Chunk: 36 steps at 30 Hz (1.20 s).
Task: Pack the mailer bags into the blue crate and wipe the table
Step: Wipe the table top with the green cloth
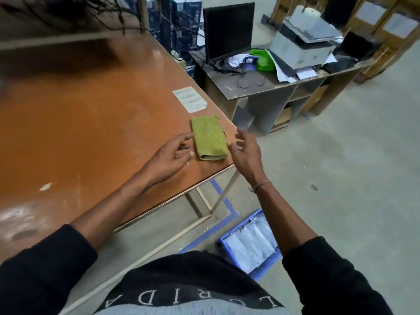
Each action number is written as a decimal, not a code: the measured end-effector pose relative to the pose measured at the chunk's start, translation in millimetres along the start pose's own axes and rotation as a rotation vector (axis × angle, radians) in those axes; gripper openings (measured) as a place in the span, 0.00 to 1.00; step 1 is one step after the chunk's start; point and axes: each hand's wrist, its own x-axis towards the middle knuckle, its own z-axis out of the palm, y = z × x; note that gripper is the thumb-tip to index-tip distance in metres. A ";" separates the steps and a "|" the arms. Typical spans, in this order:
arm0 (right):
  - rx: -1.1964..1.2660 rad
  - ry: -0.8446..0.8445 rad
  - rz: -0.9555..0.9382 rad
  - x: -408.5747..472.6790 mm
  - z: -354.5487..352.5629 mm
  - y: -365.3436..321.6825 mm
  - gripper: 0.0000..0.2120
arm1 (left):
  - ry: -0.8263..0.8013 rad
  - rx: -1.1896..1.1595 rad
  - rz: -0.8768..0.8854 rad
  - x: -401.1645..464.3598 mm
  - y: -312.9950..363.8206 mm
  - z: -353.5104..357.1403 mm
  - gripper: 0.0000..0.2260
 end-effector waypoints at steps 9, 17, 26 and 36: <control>-0.436 -0.202 -0.217 40.6 52.3 -9.3 0.23 | 0.225 0.213 -0.087 -10.6 -1.1 -16.9 0.19; -0.608 -0.222 -0.255 40.5 52.3 22.9 0.16 | 0.145 0.513 -0.003 61.1 16.8 2.7 0.18; -0.419 -0.504 -0.525 94.8 21.2 61.7 0.23 | -0.146 0.776 -0.067 101.8 -13.6 8.7 0.15; -0.447 -0.569 -0.627 60.1 19.6 67.3 0.24 | -0.013 0.811 -0.082 41.0 -34.4 82.4 0.27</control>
